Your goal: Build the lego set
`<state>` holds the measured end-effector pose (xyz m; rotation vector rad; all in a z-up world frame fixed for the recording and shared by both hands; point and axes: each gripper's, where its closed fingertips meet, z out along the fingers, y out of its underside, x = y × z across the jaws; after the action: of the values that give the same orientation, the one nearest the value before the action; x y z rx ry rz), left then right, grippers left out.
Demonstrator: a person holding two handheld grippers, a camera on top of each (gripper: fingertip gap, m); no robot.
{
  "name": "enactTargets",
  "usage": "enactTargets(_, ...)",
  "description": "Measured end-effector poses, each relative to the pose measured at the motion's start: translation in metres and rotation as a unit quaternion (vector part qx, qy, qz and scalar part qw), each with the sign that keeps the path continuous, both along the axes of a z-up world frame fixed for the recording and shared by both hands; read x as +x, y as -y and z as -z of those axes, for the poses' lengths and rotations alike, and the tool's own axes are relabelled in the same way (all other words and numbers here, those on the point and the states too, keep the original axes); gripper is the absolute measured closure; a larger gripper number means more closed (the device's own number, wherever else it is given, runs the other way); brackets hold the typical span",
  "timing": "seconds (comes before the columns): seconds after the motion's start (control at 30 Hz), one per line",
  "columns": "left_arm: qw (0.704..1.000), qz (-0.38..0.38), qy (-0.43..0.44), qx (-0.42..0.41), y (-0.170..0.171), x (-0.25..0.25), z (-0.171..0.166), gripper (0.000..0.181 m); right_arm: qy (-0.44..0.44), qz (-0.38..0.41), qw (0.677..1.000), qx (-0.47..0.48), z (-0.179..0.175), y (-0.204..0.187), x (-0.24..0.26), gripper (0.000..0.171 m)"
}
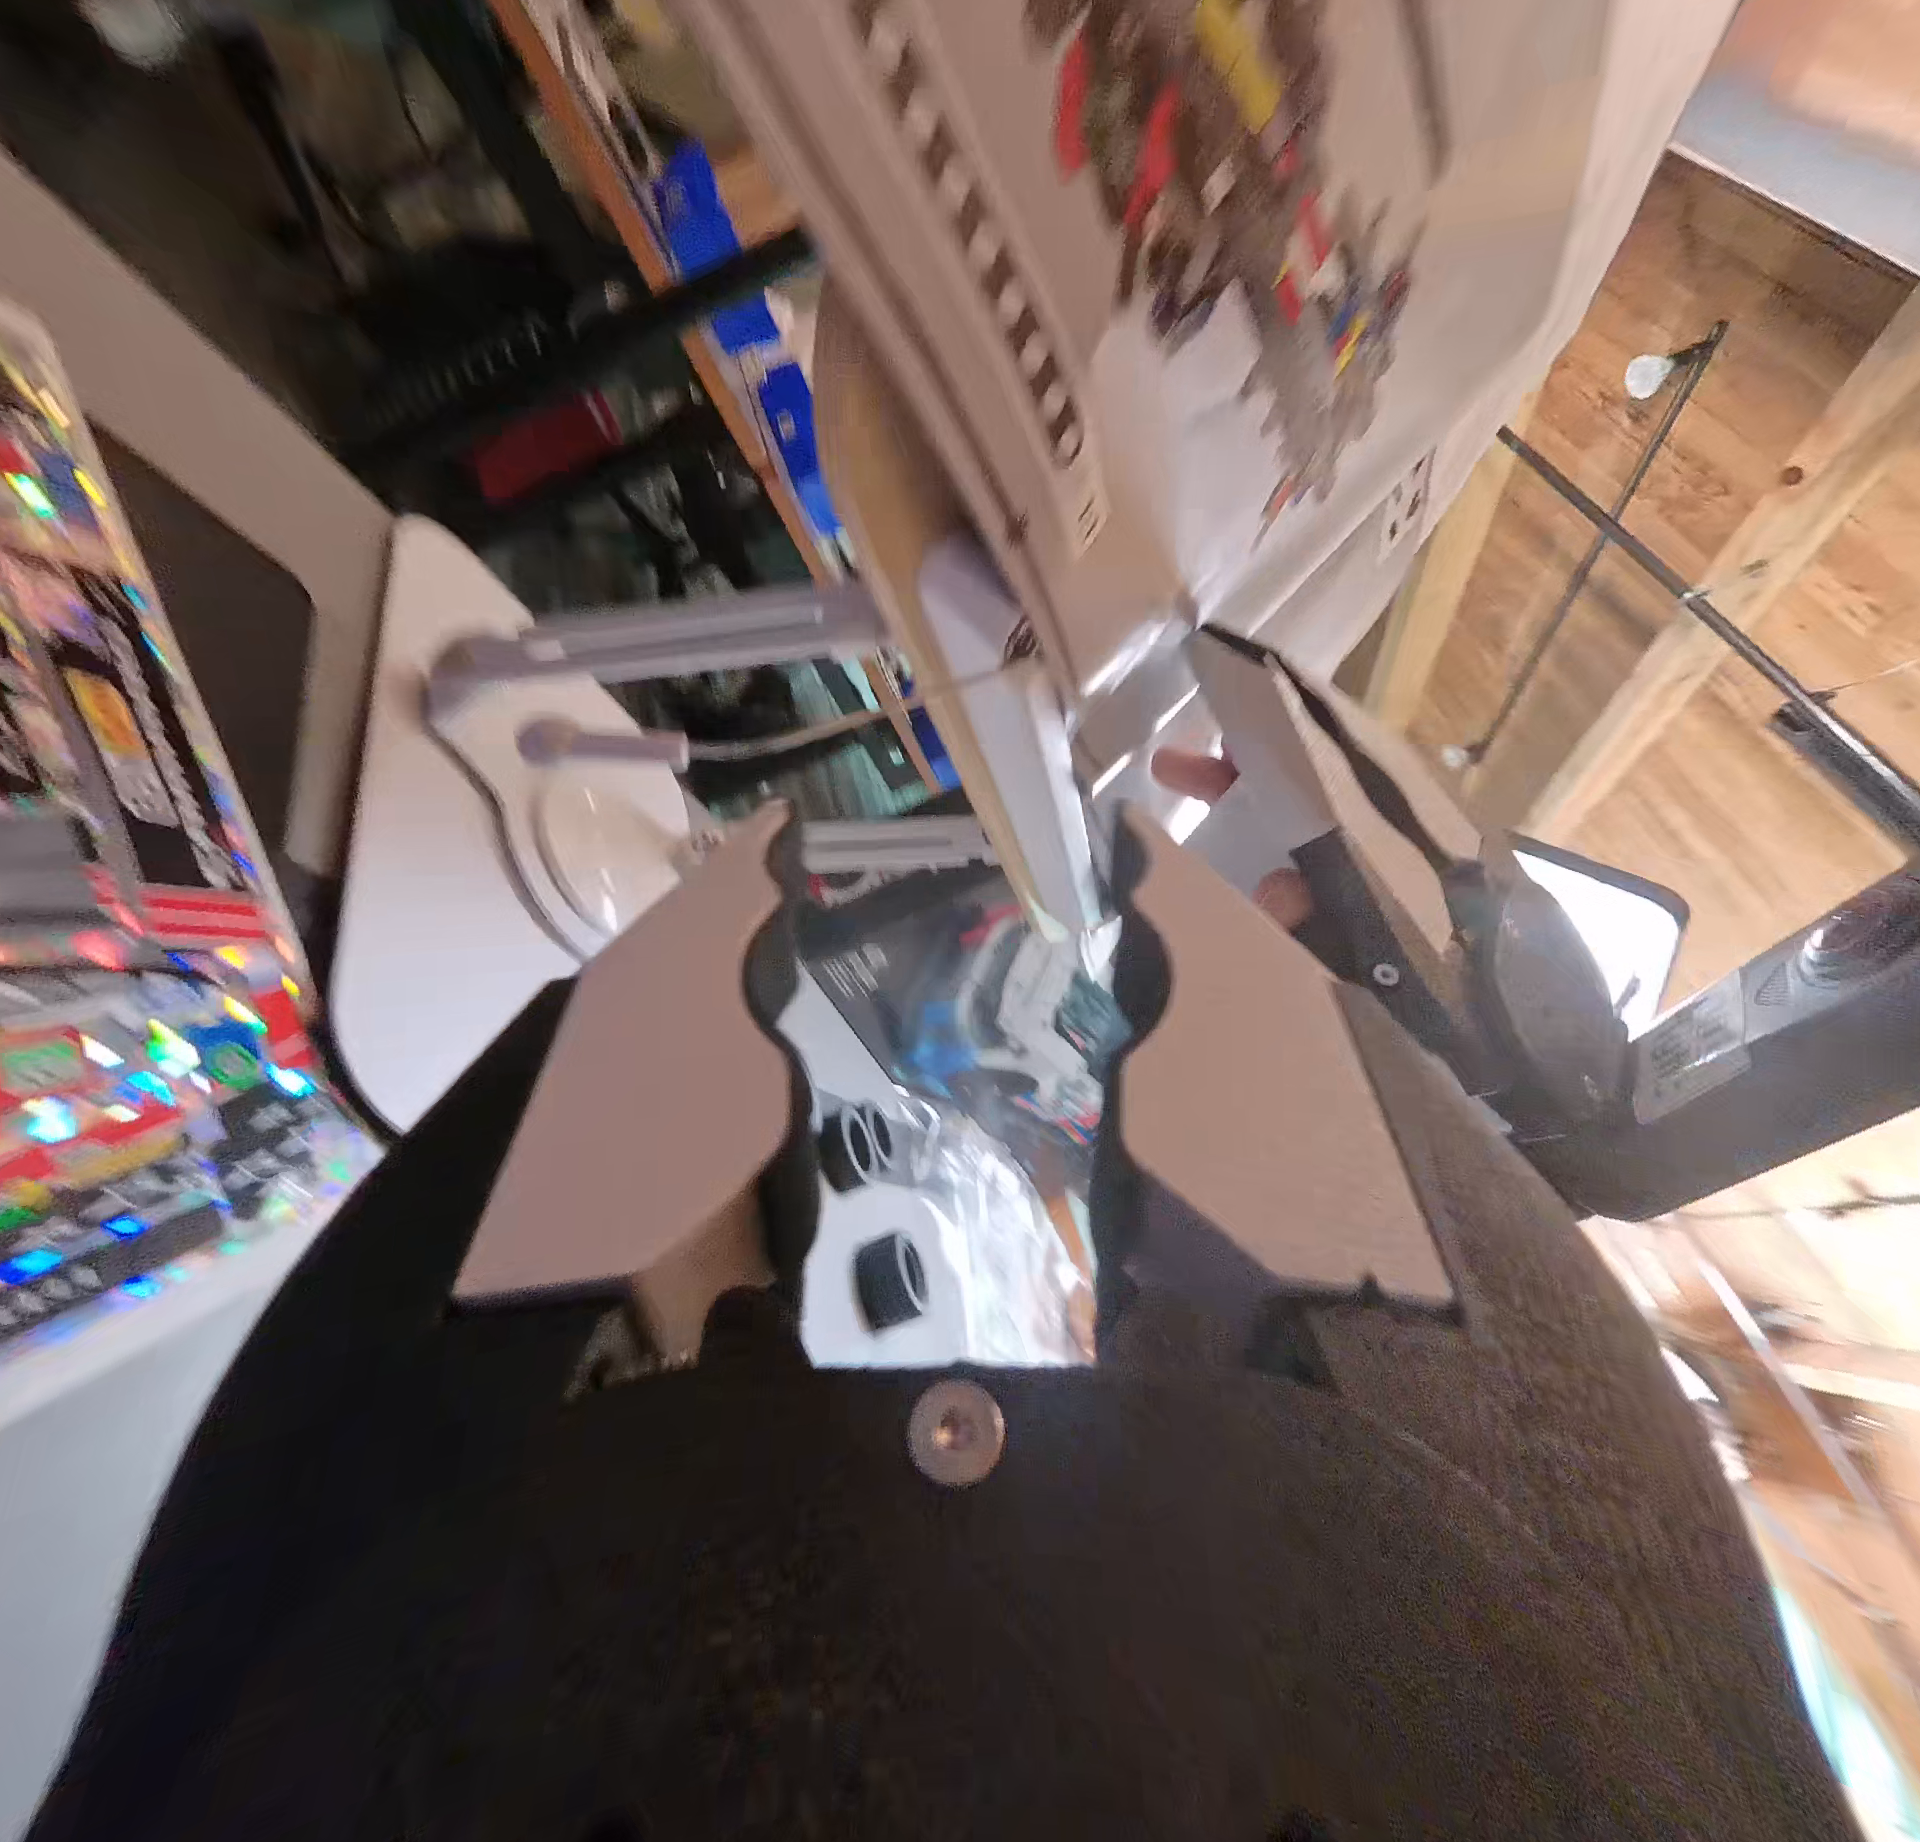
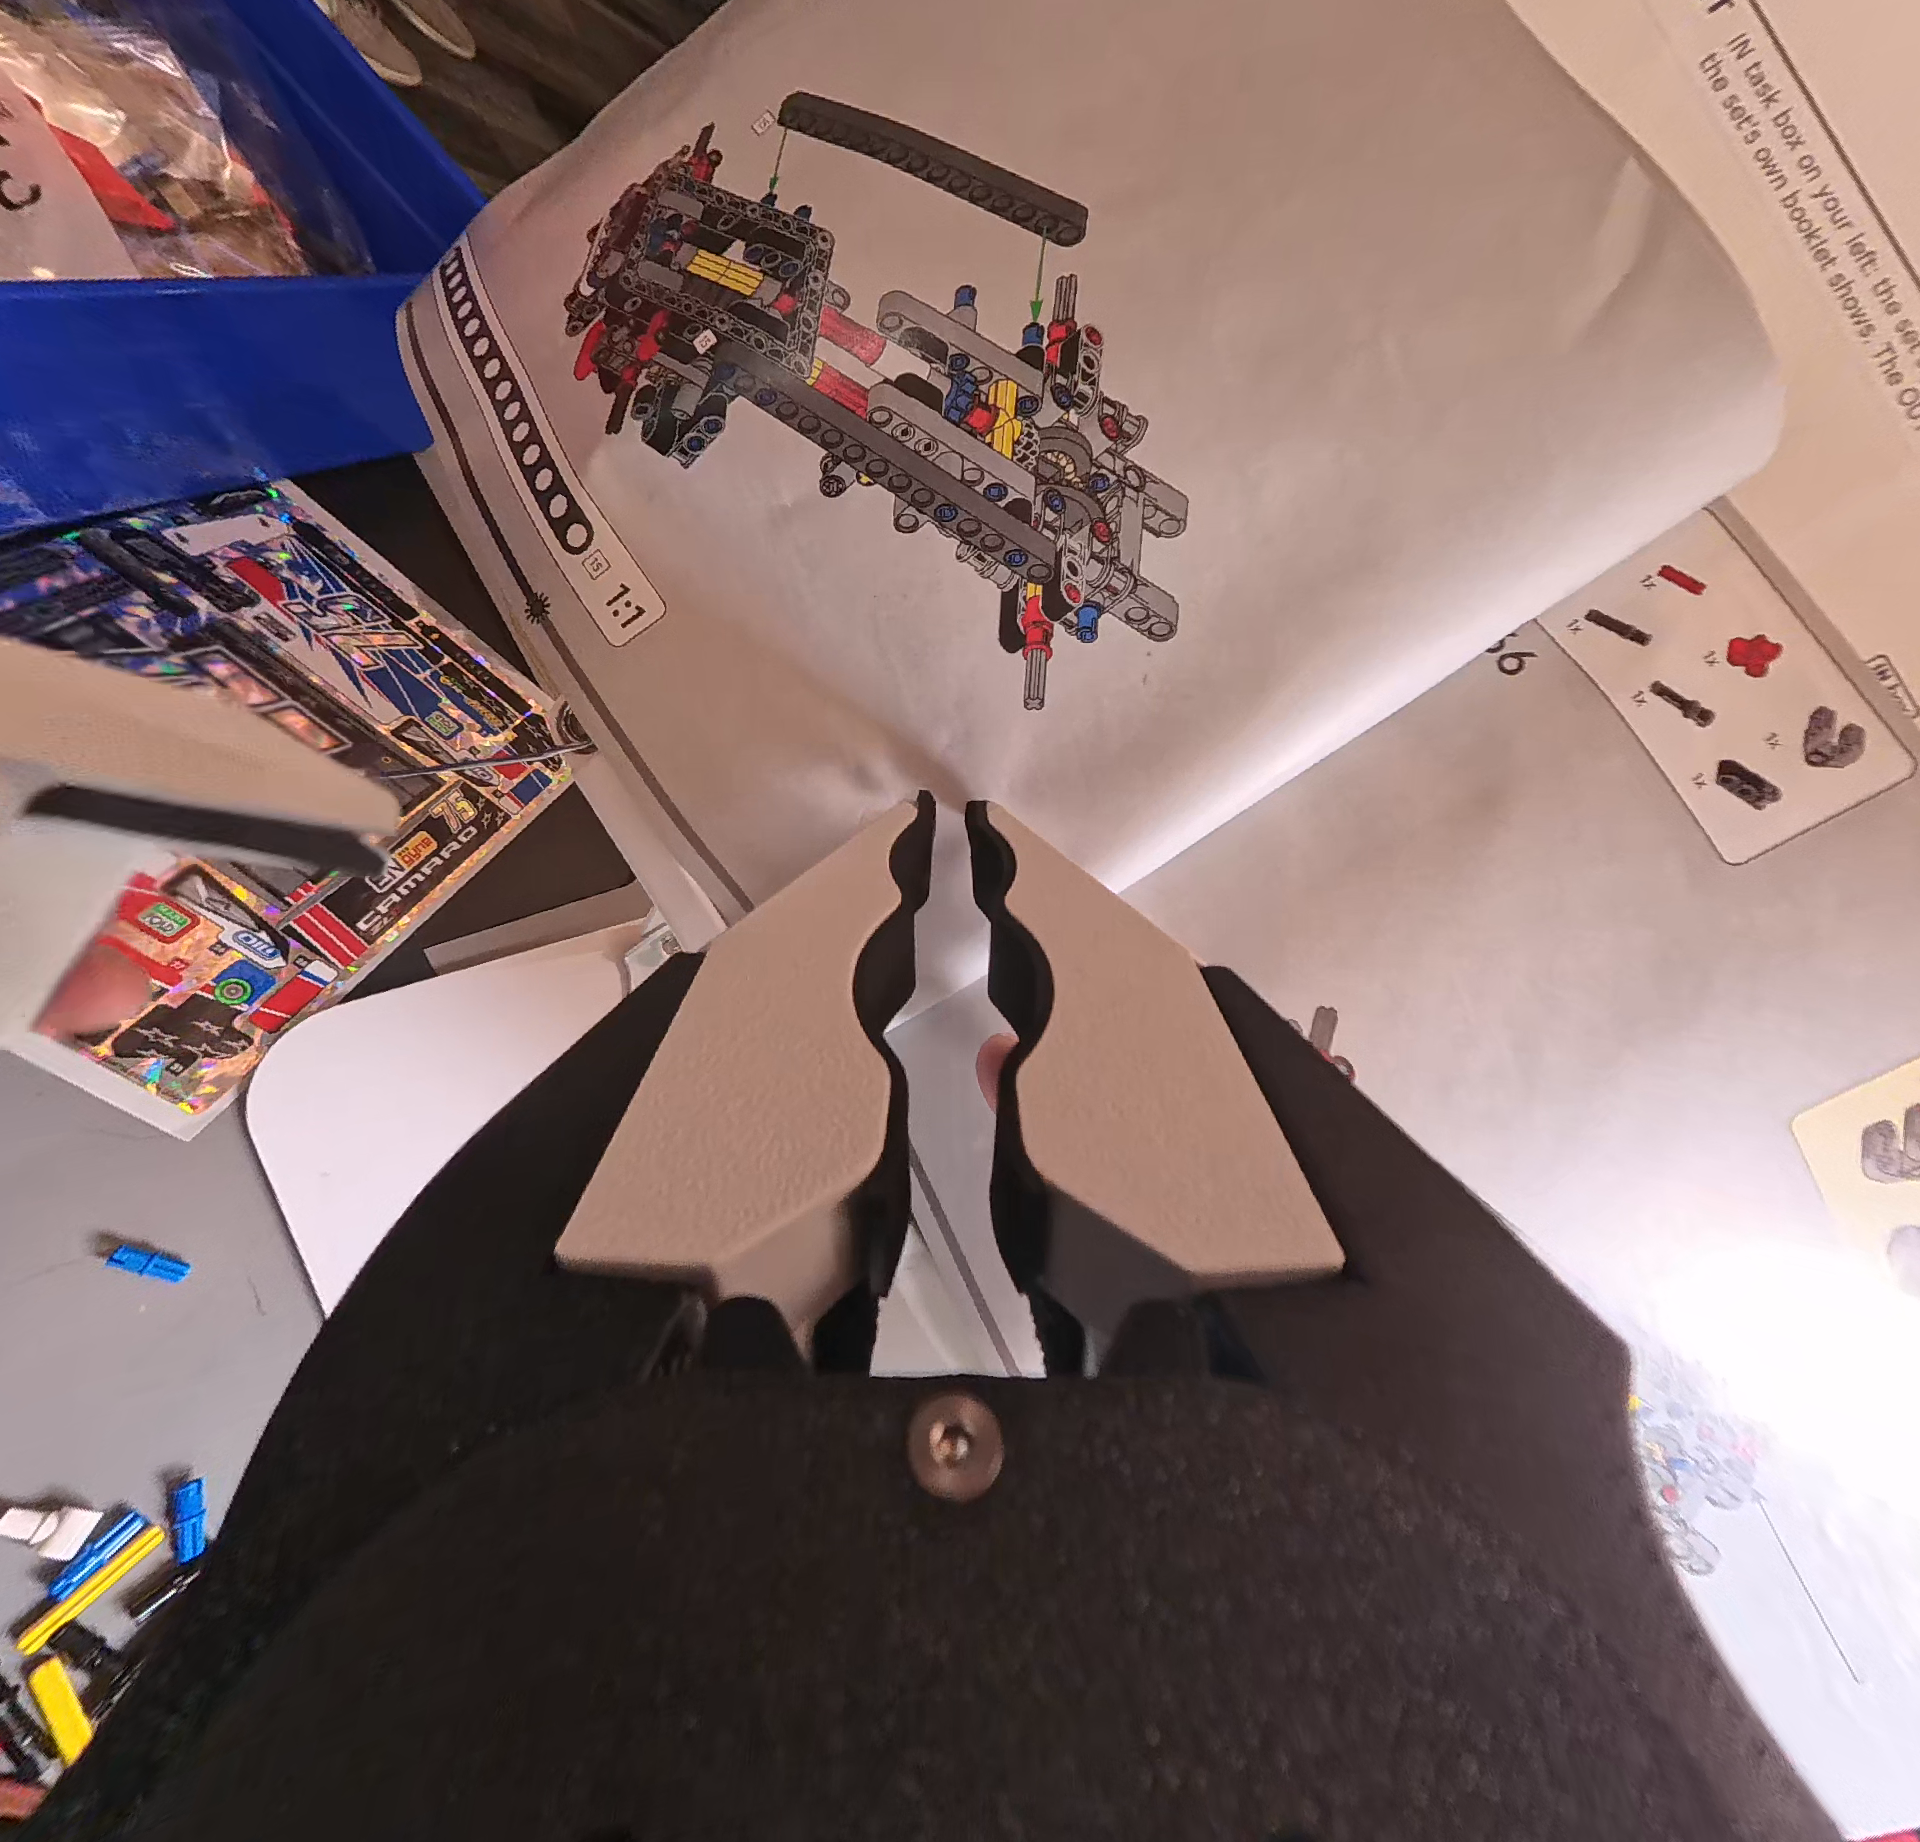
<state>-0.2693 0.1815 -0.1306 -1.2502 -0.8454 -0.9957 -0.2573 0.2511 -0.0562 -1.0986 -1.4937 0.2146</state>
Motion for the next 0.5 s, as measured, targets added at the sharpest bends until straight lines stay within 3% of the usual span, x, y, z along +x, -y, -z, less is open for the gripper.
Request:
enactTargets(0.07, 0.999, 0.014, 0.039, 0.004, -0.008, 0.005, 0.004, 0.102, 0.003, 0.001, 1.0, 0.0, 0.0, 0.0, 0.0, 0.167)
enactTargets(0.17, 0.997, -0.032, 0.061, 0.025, -0.011, -0.011, 0.001, 0.099, 0.006, 0.0, 1.0, 0.001, 0.0, 0.001, 0.001, 0.166)
enactTargets(0.3, 0.986, -0.113, 0.112, 0.045, -0.004, -0.048, -0.003, 0.125, 0.007, -0.001, 1.0, 0.001, 0.0, 0.001, 0.001, 0.166)
enactTargets(0.43, 0.985, -0.133, 0.108, 0.032, -0.007, -0.066, 0.0, 0.172, 0.004, -0.001, 1.0, -0.002, 0.0, 0.0, 0.001, 0.167)
enactTargets(0.5, 0.986, -0.128, 0.093, 0.042, -0.007, -0.069, -0.007, 0.175, 0.002, -0.002, 1.0, -0.003, 0.0, 0.0, 0.001, 0.168)
